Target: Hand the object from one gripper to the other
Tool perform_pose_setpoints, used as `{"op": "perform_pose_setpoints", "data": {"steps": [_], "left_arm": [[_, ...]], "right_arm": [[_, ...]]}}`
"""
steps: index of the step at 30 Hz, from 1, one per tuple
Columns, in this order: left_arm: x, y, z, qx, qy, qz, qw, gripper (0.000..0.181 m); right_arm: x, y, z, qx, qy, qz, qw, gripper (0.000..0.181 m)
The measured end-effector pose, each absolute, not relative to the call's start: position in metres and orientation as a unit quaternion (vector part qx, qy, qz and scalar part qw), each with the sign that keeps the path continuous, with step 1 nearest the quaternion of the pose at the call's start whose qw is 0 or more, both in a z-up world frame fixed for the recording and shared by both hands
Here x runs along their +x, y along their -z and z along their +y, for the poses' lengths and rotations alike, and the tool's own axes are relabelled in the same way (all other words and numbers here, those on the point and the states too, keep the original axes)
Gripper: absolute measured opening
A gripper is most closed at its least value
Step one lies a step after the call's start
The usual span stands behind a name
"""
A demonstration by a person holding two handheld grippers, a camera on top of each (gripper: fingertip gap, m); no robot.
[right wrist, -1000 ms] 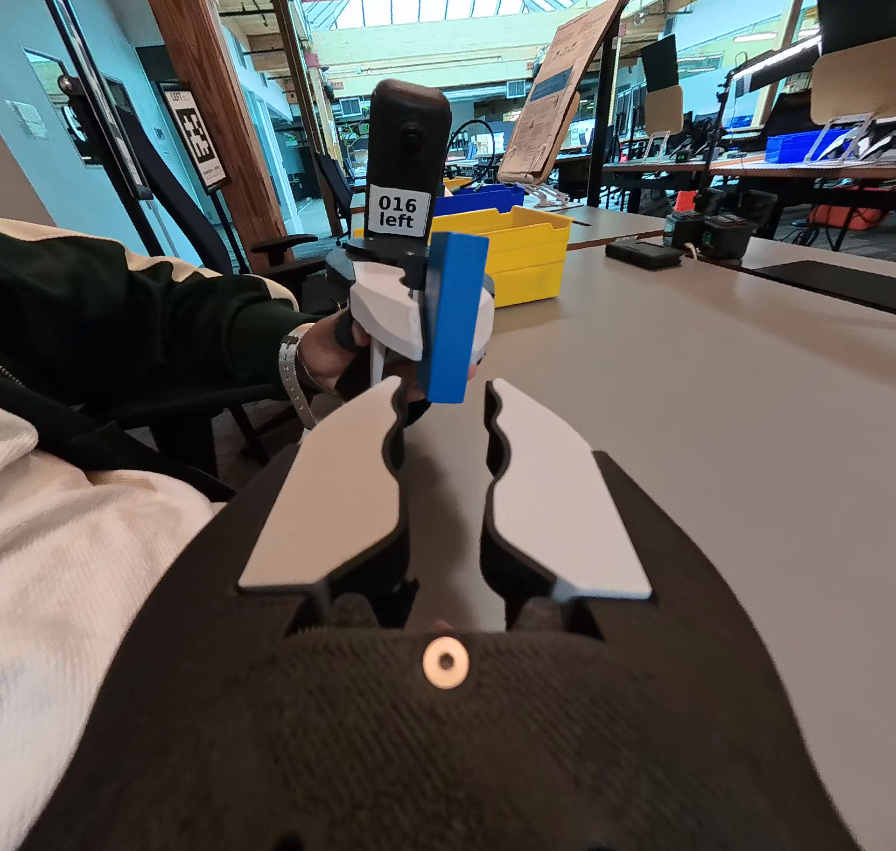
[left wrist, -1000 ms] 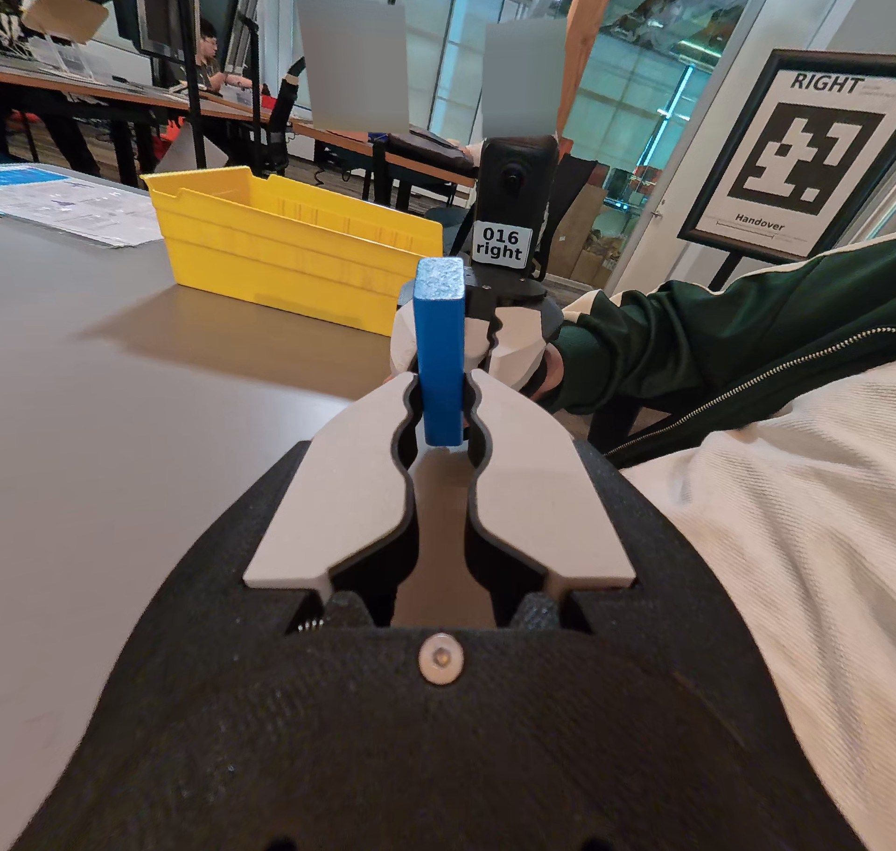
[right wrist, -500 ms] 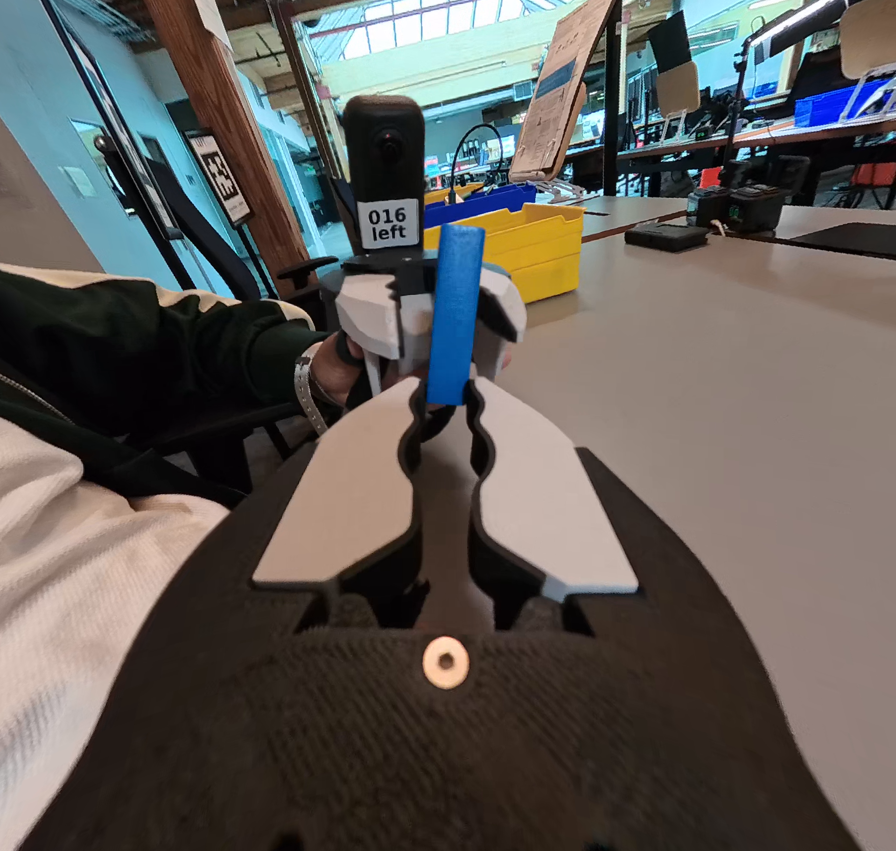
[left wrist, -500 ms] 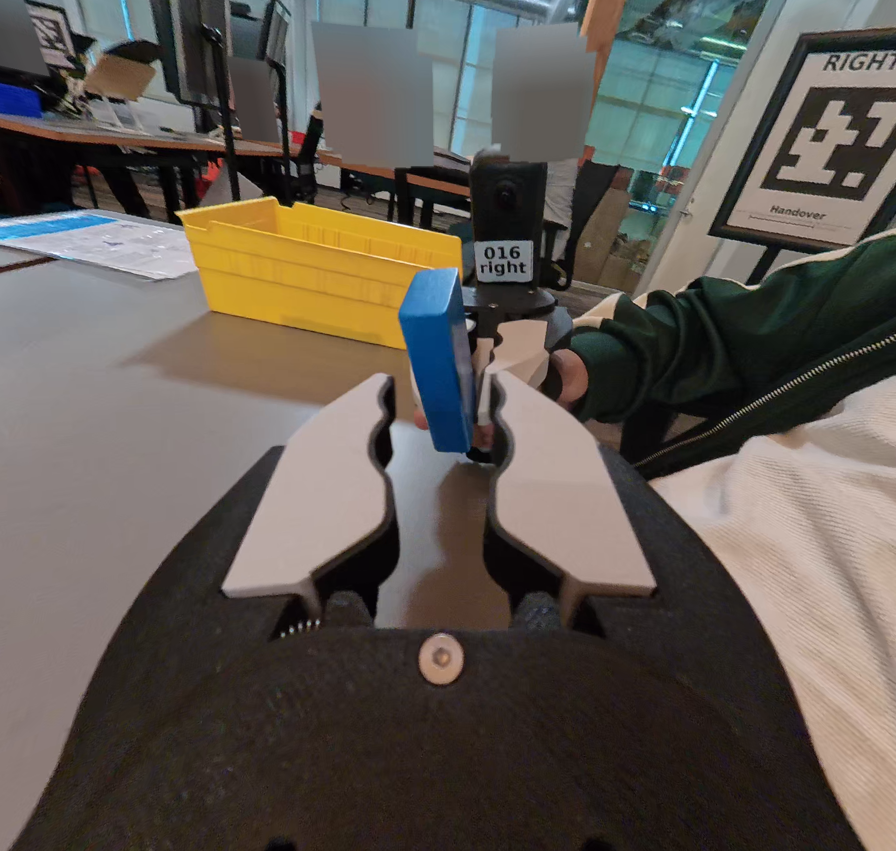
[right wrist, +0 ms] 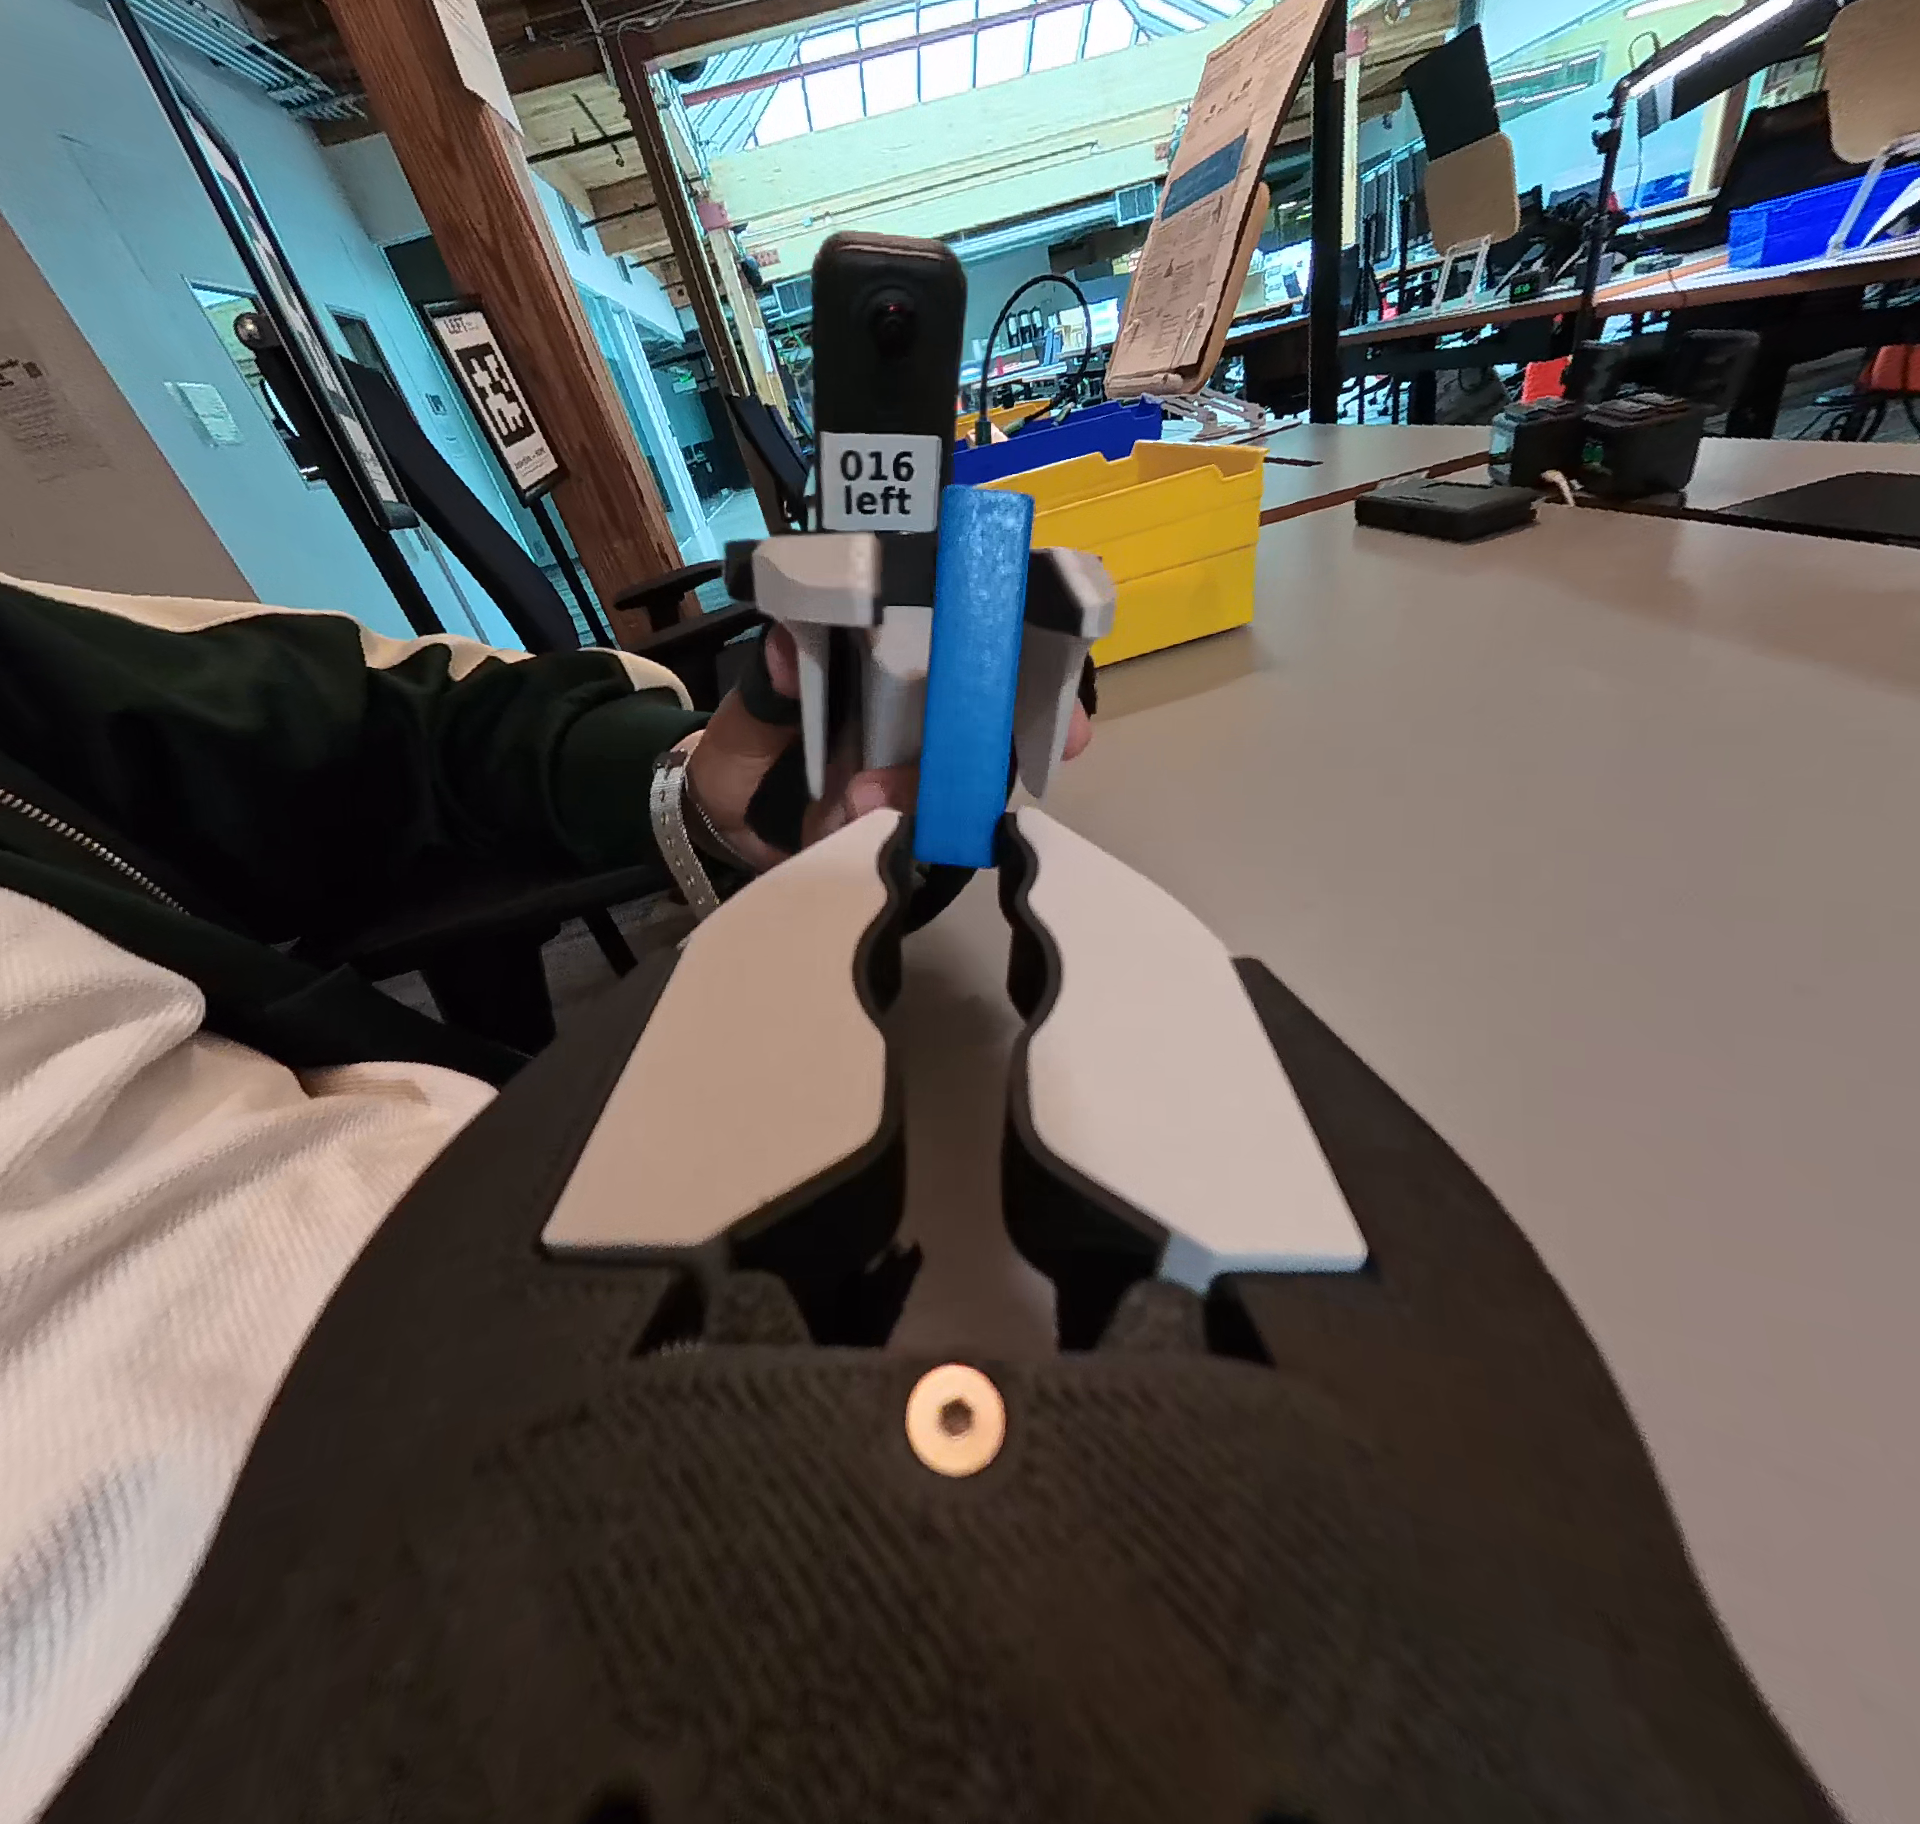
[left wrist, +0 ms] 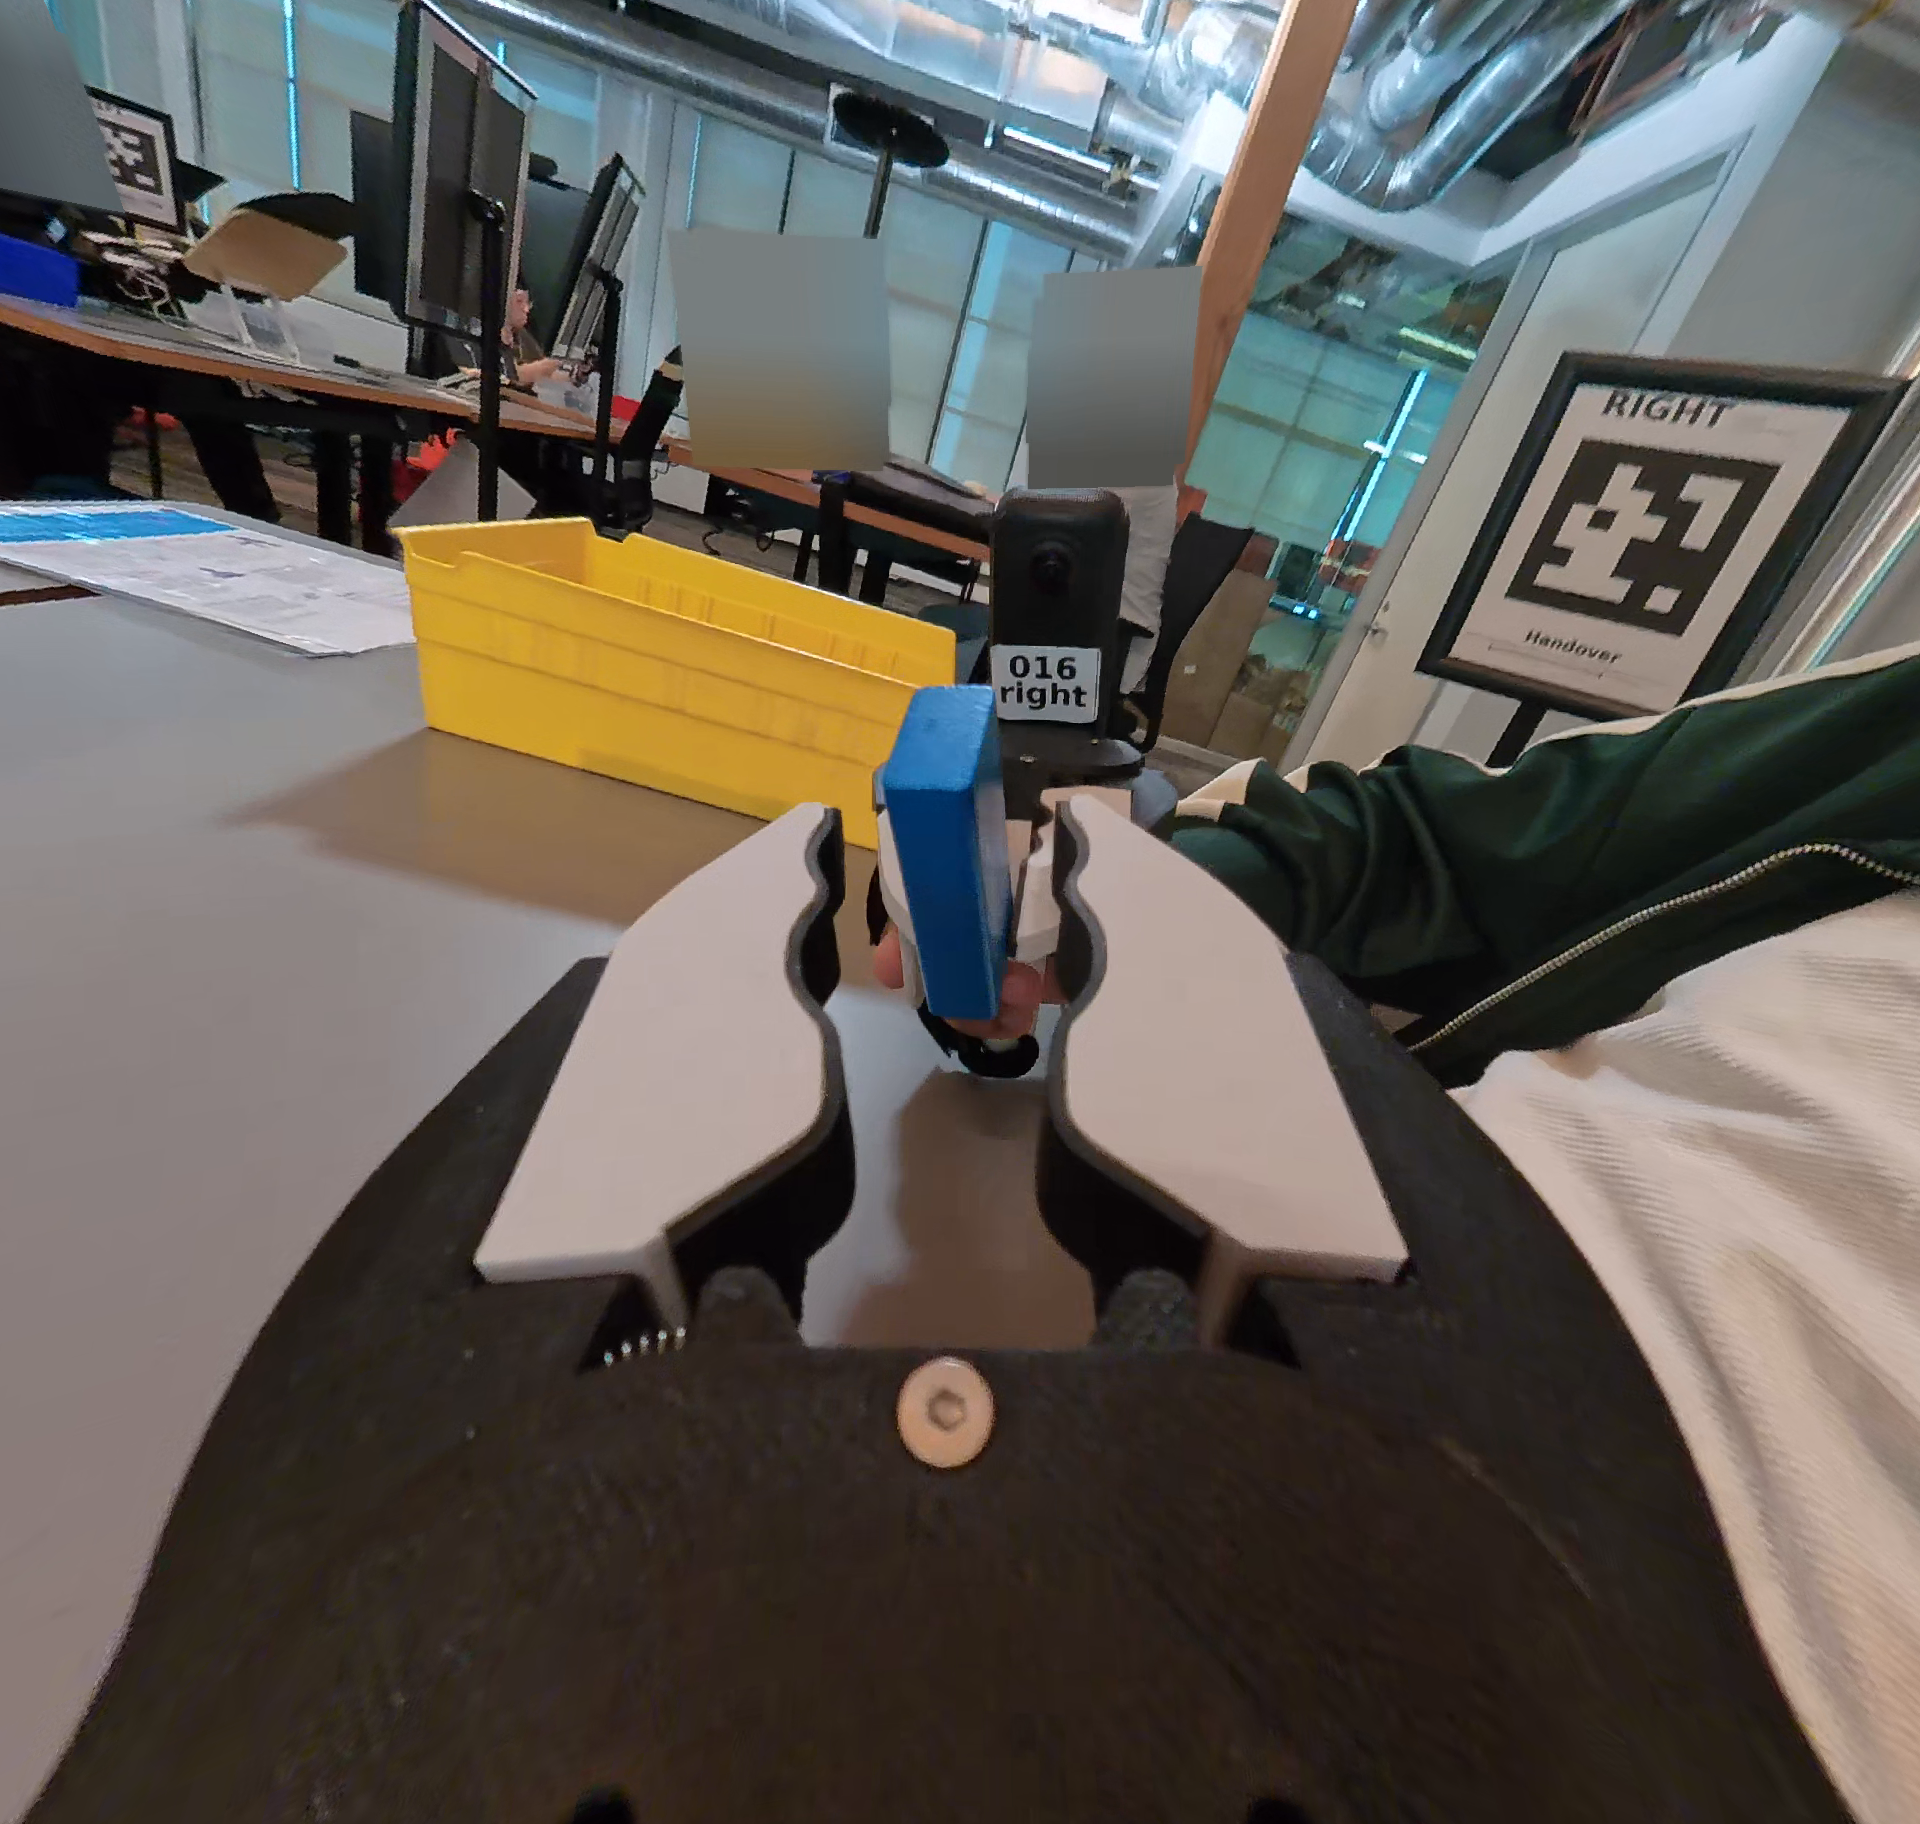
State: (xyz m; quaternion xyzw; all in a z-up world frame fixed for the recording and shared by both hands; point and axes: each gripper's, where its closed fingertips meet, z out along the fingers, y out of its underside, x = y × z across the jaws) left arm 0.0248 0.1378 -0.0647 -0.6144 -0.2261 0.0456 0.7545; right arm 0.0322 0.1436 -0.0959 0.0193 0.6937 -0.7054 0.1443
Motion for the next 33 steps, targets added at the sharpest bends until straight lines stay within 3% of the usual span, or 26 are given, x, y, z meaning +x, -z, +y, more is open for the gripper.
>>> {"op": "perform_pose_setpoints", "data": {"steps": [3, 6, 12, 22, 26, 33], "left_arm": [[0.027, 0.064, 0.135, -0.609, -0.026, -0.228, 0.759, 0.015], [0.027, 0.065, 0.135, -0.613, -0.015, -0.232, 0.756, 0.014], [0.027, 0.069, 0.138, -0.632, -0.038, -0.228, 0.74, 0.014], [0.037, 0.067, 0.147, -0.641, -0.021, -0.192, 0.743, 0.013], [0.048, 0.057, 0.15, -0.626, 0.005, -0.159, 0.763, 0.013], [0.079, 0.041, 0.157, -0.61, 0.102, -0.094, 0.78, 0.013]], "right_arm": [[0.034, 0.097, 0.143, 0.016, 0.703, 0.696, 0.145, 0.016], [0.034, 0.1, 0.141, 0.021, 0.699, 0.698, 0.154, 0.016], [0.021, 0.098, 0.142, 0.057, 0.71, 0.687, 0.143, 0.055], [0.036, 0.087, 0.143, 0.011, 0.724, 0.67, 0.162, 0.052], [0.038, 0.063, 0.153, 0.022, 0.757, 0.613, 0.227, 0.066], [0.06, 0.064, 0.165, 0.002, 0.678, 0.587, 0.442, 0.053]]}}
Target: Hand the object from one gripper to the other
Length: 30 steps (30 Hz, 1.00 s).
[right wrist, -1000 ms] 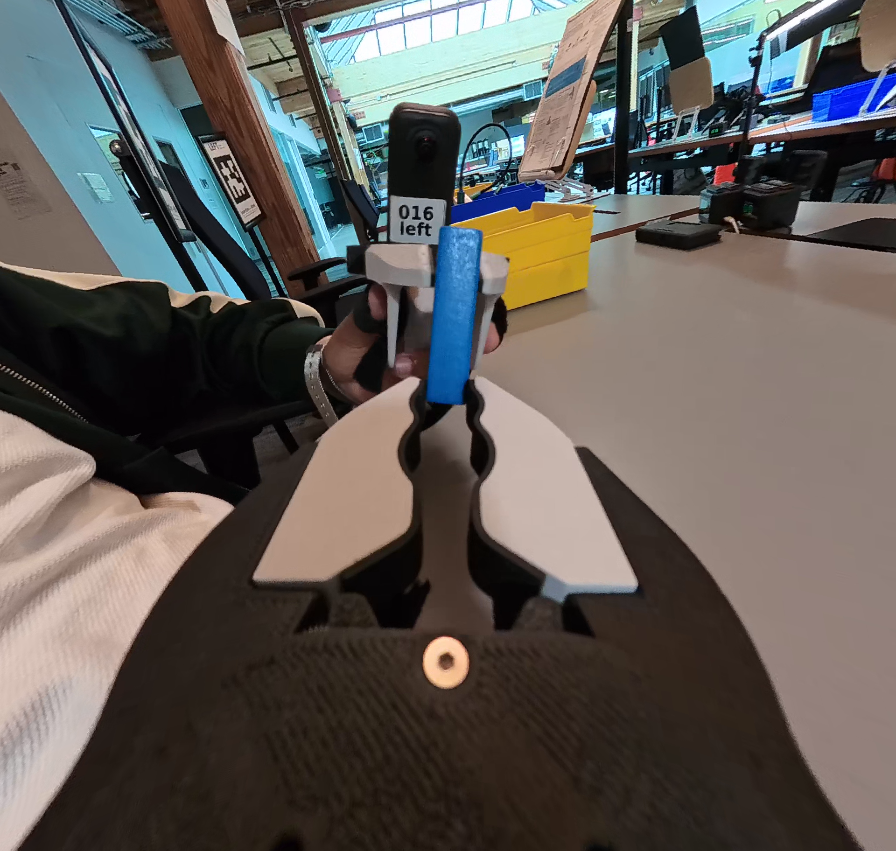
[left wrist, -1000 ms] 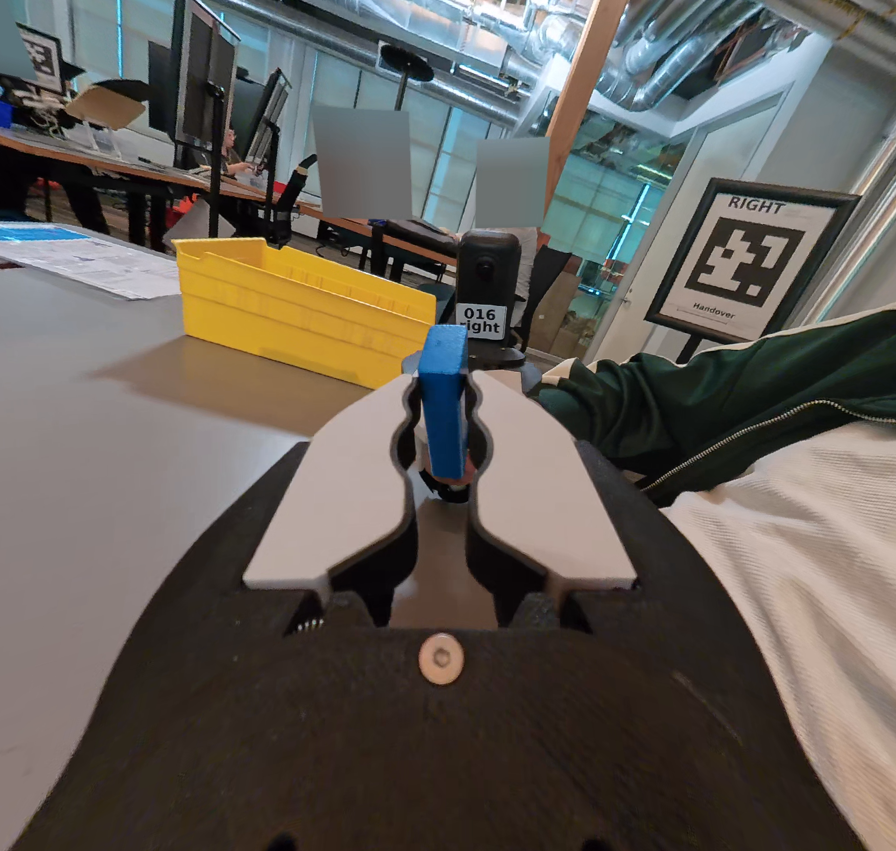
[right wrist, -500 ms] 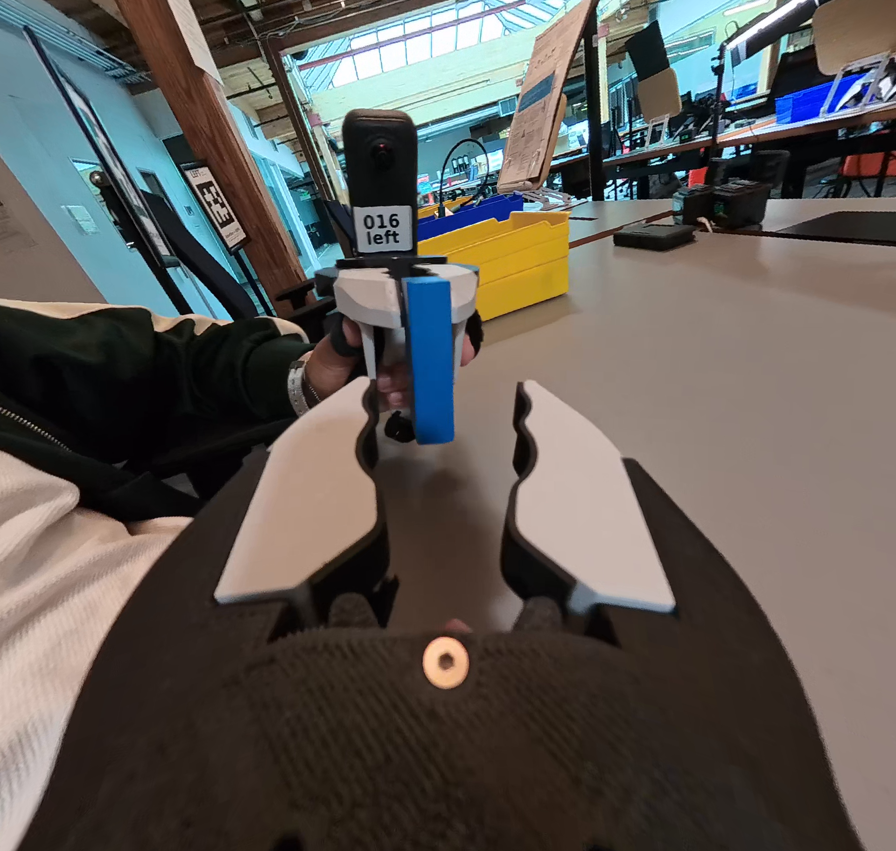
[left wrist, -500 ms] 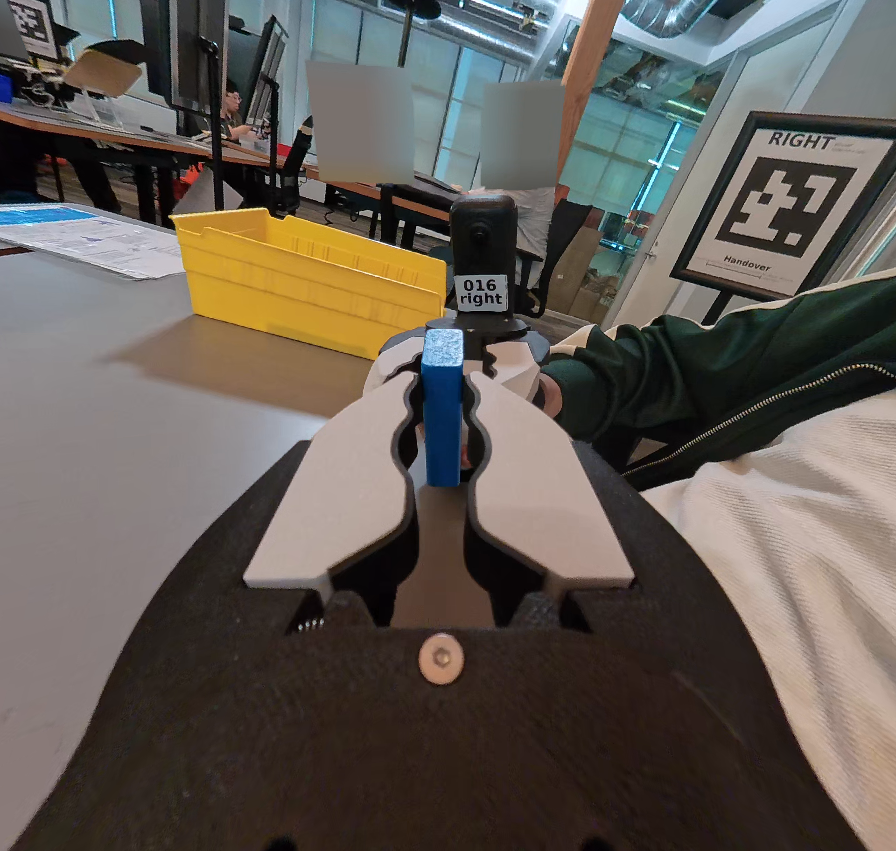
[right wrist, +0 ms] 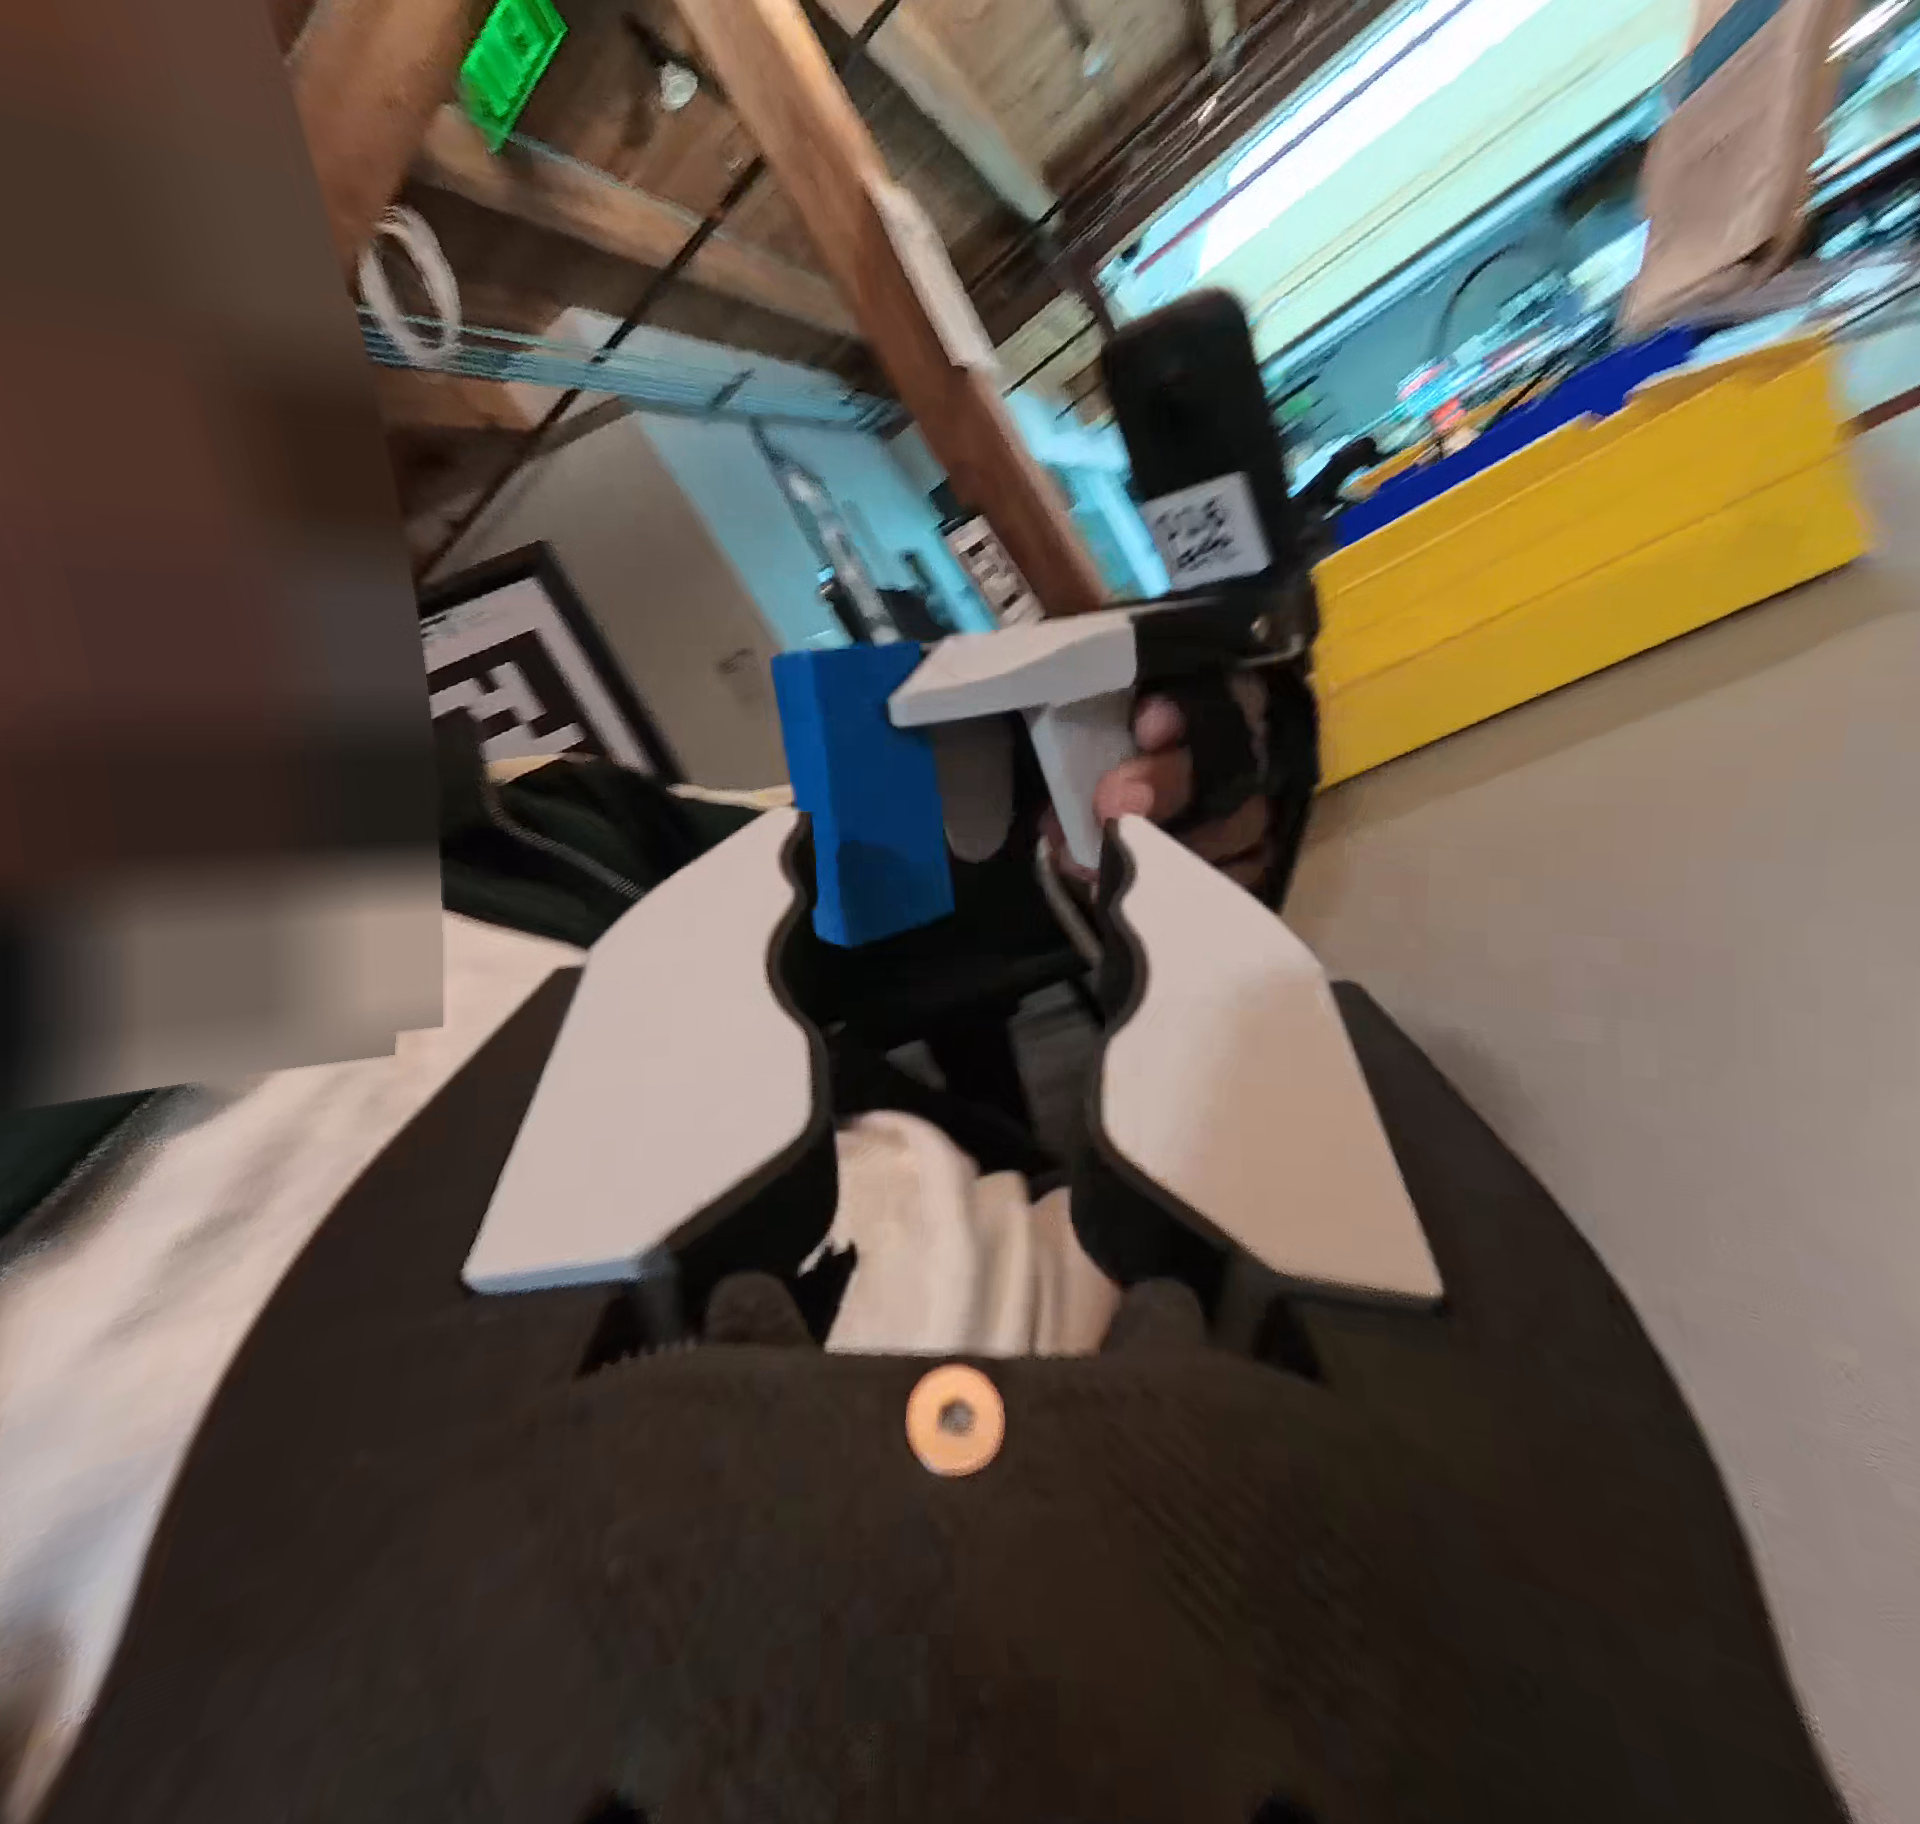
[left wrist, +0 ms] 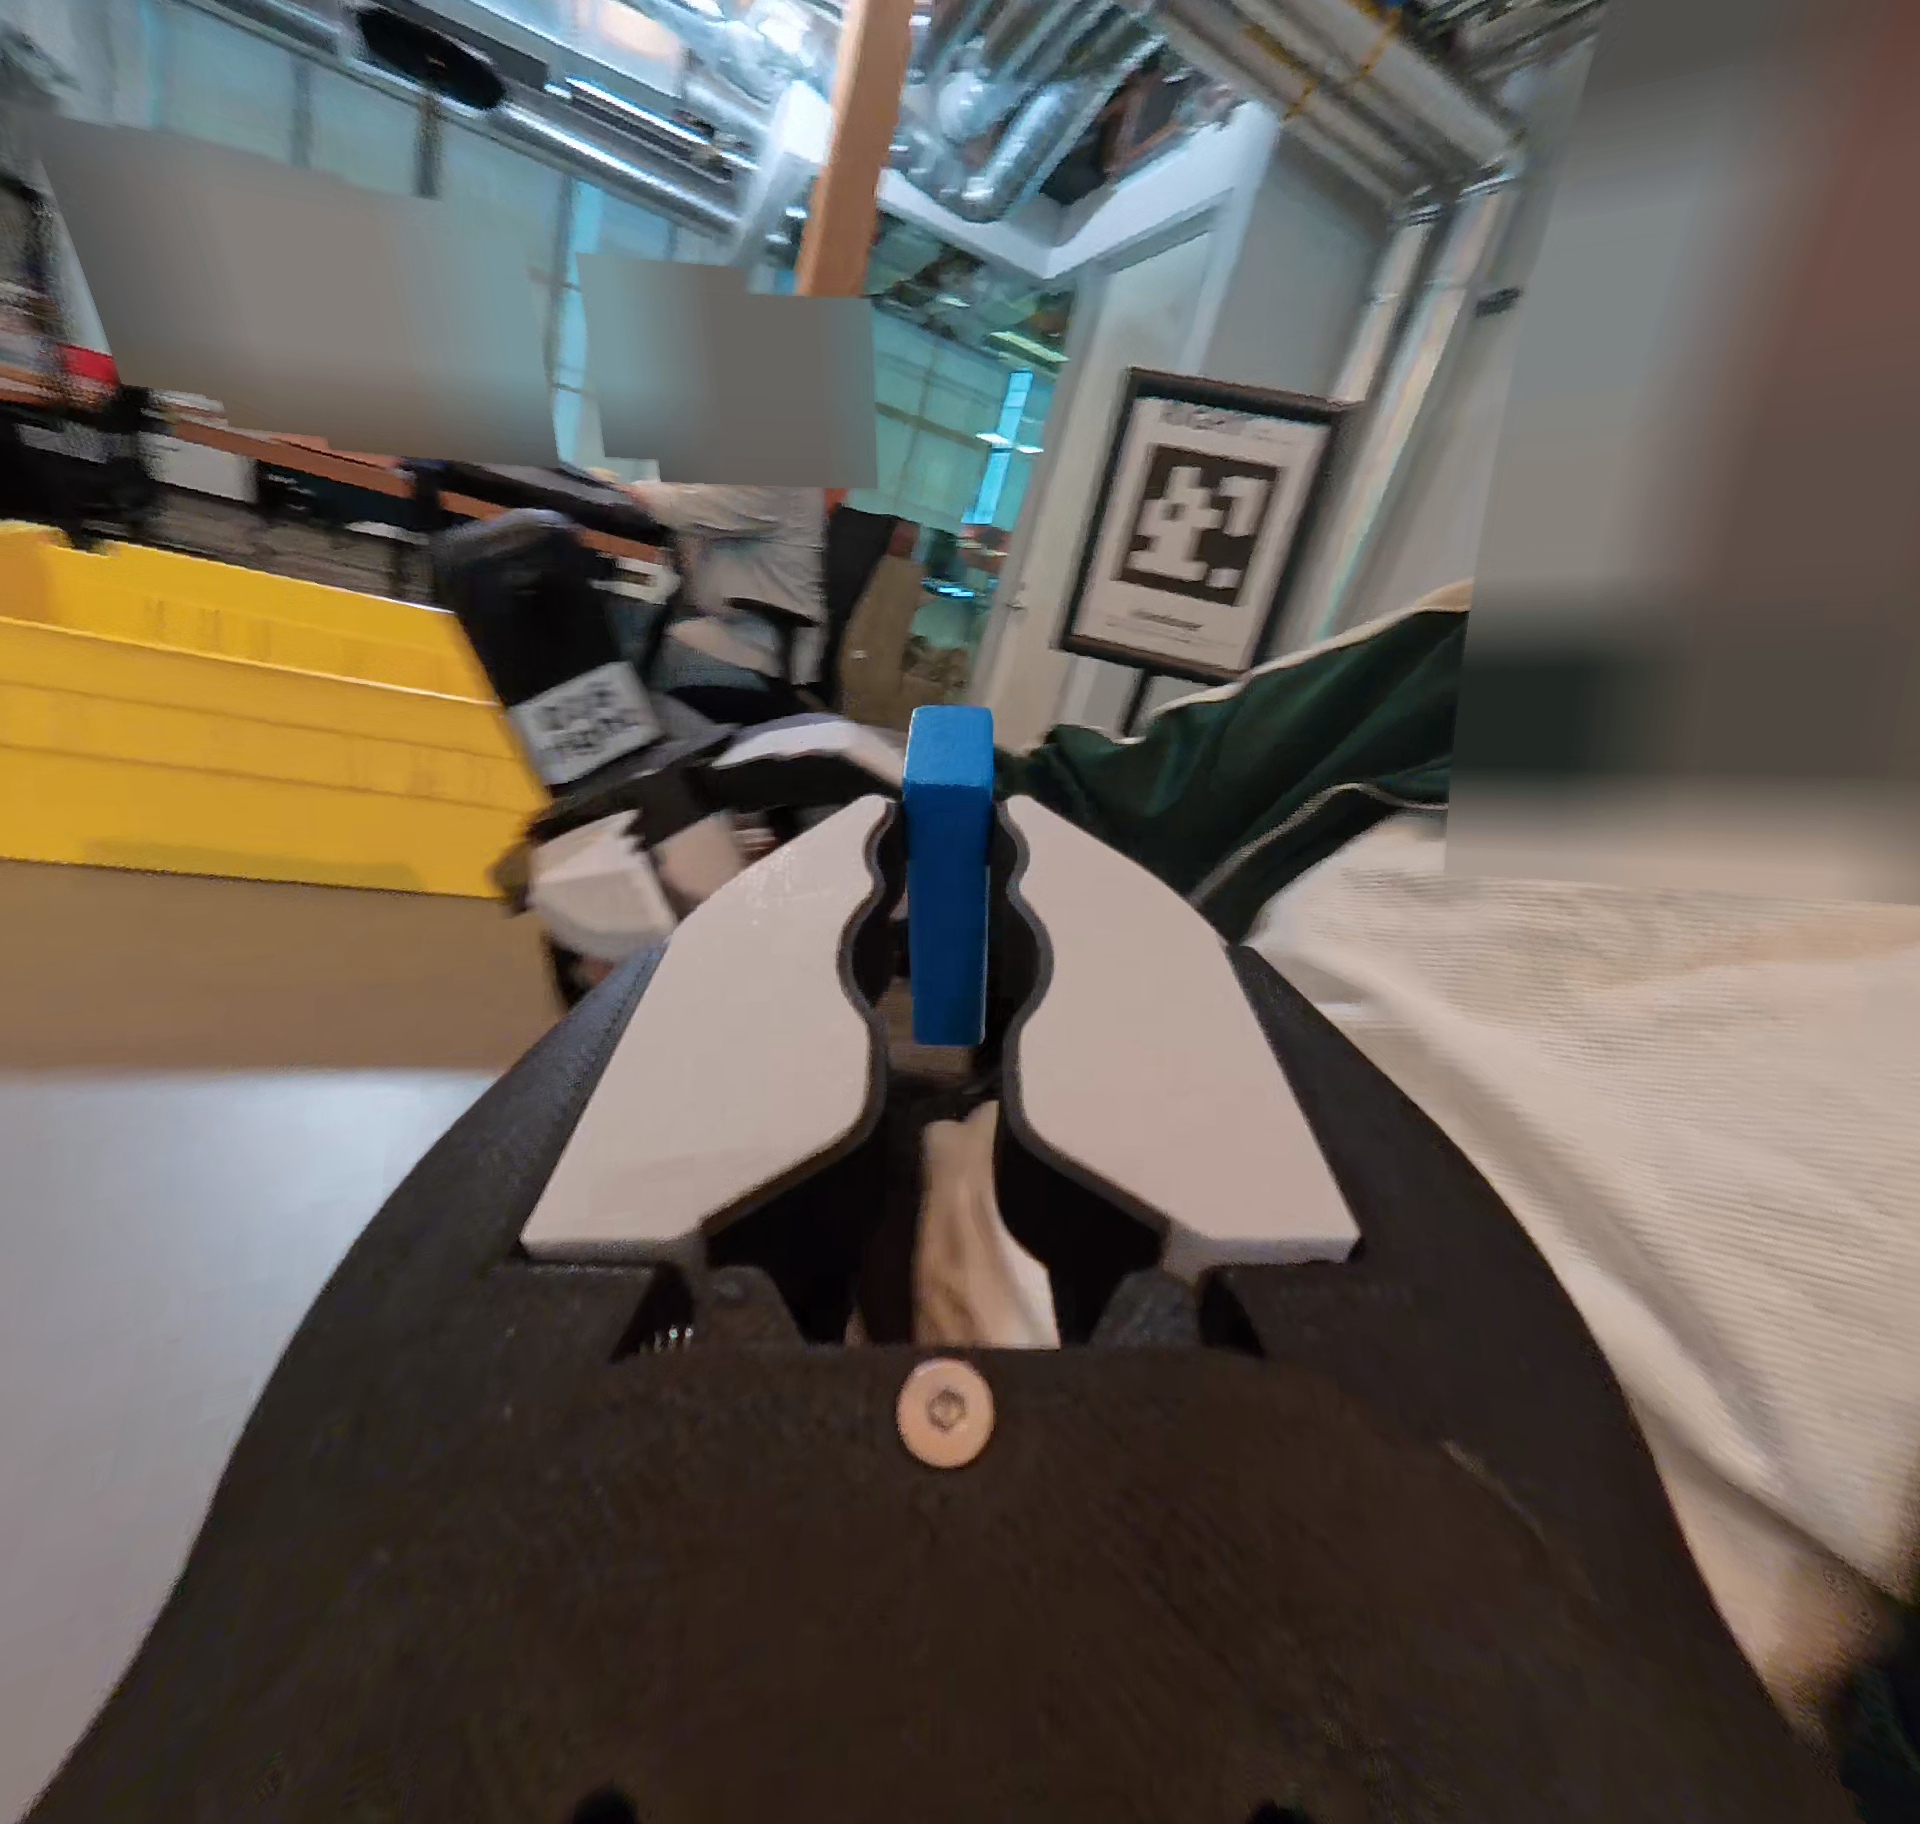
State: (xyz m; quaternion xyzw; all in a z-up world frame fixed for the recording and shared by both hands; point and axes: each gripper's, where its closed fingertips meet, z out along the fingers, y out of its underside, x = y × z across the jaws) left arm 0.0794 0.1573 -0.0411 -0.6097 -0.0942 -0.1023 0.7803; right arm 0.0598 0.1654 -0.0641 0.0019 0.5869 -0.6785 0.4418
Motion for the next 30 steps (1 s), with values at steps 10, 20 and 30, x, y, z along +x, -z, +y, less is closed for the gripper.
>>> {"op": "perform_pose_setpoints", "data": {"steps": [10, 20, 30], "left_arm": [[0.115, 0.039, 0.179, -0.61, 0.186, -0.035, 0.769, 0.013], [0.103, 0.039, 0.179, -0.599, 0.16, -0.06, 0.783, 0.031], [0.043, 0.06, 0.159, -0.609, 0.016, -0.206, 0.766, 0.065]], "right_arm": [[0.134, 0.071, 0.171, -0.114, 0.588, 0.587, 0.544, 0.043], [0.13, 0.067, 0.169, -0.123, 0.618, 0.6, 0.493, 0.036], [0.048, 0.085, 0.146, 0.004, 0.693, 0.695, 0.192, 0.036]]}}
